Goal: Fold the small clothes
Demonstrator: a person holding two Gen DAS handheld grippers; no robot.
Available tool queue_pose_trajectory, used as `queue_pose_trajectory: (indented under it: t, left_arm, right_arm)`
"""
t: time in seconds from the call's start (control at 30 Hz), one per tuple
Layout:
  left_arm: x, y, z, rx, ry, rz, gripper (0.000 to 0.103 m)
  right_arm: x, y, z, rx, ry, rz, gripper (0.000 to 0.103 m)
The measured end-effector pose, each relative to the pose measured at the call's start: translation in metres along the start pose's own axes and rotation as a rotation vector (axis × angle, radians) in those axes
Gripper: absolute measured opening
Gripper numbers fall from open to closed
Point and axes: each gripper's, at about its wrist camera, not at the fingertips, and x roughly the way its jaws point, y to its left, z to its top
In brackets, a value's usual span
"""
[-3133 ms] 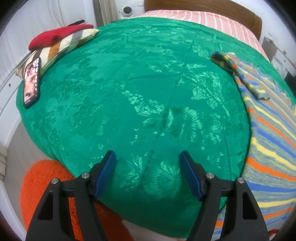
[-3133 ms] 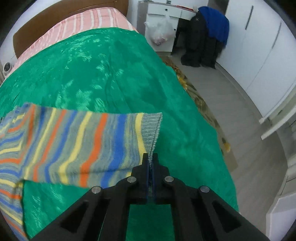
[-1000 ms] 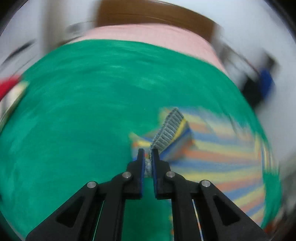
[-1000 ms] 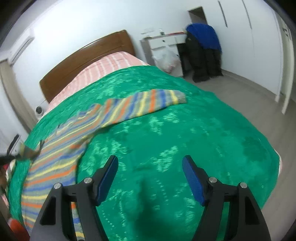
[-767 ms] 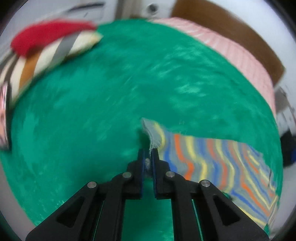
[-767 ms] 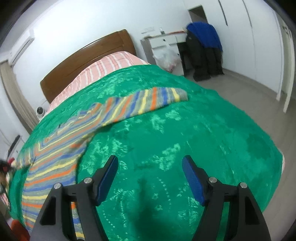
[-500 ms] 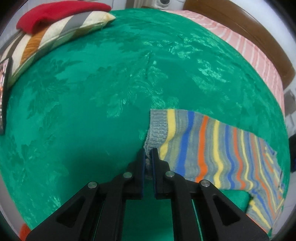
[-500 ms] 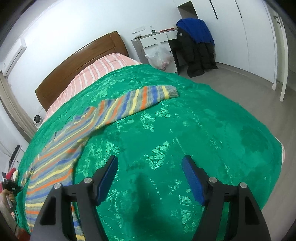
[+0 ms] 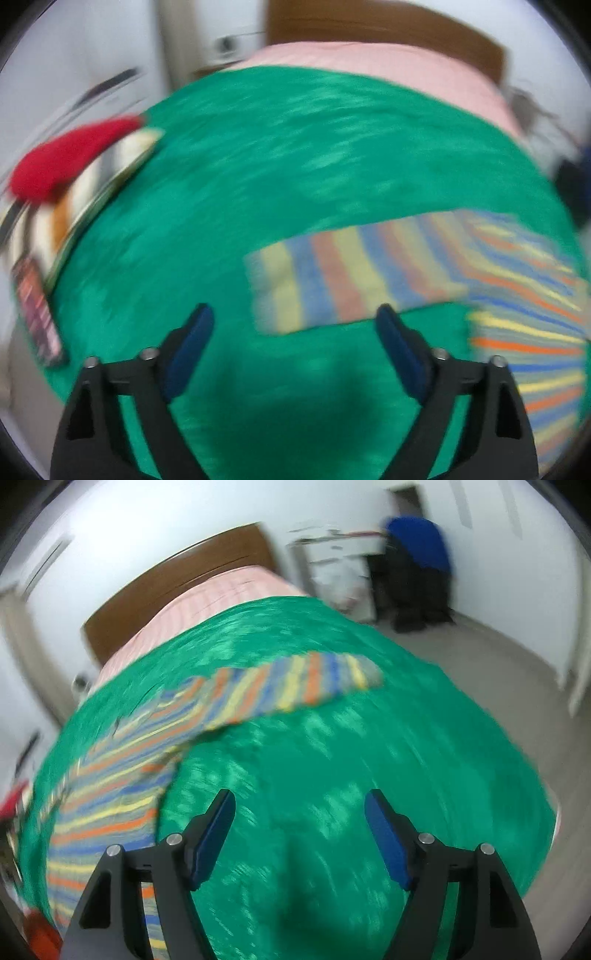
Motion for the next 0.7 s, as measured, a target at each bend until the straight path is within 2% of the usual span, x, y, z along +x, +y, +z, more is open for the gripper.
queue_pose_trajectory:
  t: [0.07, 0.13, 0.17, 0.2, 0.27, 0.37, 0.5, 0.6, 0.7]
  left_arm:
    - [-0.004, -0.029, 0.031, 0.059, 0.0, -0.153, 0.096]
    - [0.002, -0.064, 0.059, 0.13, 0.01, -0.271, 0.098]
    - [0.008, -0.084, 0.068, 0.173, 0.015, -0.298, 0.098]
    - [0.026, -0.109, 0.081, 0.237, 0.028, -0.302, 0.098]
    - [0.061, -0.146, 0.093, 0.323, 0.058, -0.262, 0.098]
    - [0.109, -0.182, 0.096, 0.415, 0.122, -0.209, 0.096]
    - [0.158, -0.2, 0.1, 0.481, 0.165, -0.119, 0.095]
    - [0.172, -0.203, 0.103, 0.507, 0.176, -0.116, 0.095]
    - [0.191, -0.214, 0.096, 0.582, 0.214, -0.098, 0.095]
  right_arm:
    - [-0.001, 0.028, 0.036, -0.129, -0.006, 0.042, 0.073]
    - [-0.001, 0.059, 0.073, -0.243, -0.027, 0.094, 0.085]
    - [0.003, 0.077, 0.095, -0.299, -0.03, 0.133, 0.089]
    - [0.013, 0.097, 0.119, -0.353, -0.022, 0.189, 0.092]
    - [0.038, 0.124, 0.149, -0.413, 0.025, 0.272, 0.092]
    - [0.105, 0.168, 0.186, -0.474, 0.151, 0.353, 0.092]
    - [0.186, 0.212, 0.199, -0.555, 0.261, 0.352, 0.092]
    - [0.244, 0.233, 0.193, -0.681, 0.349, 0.288, 0.092]
    - [0.287, 0.243, 0.184, -0.723, 0.43, 0.254, 0.091]
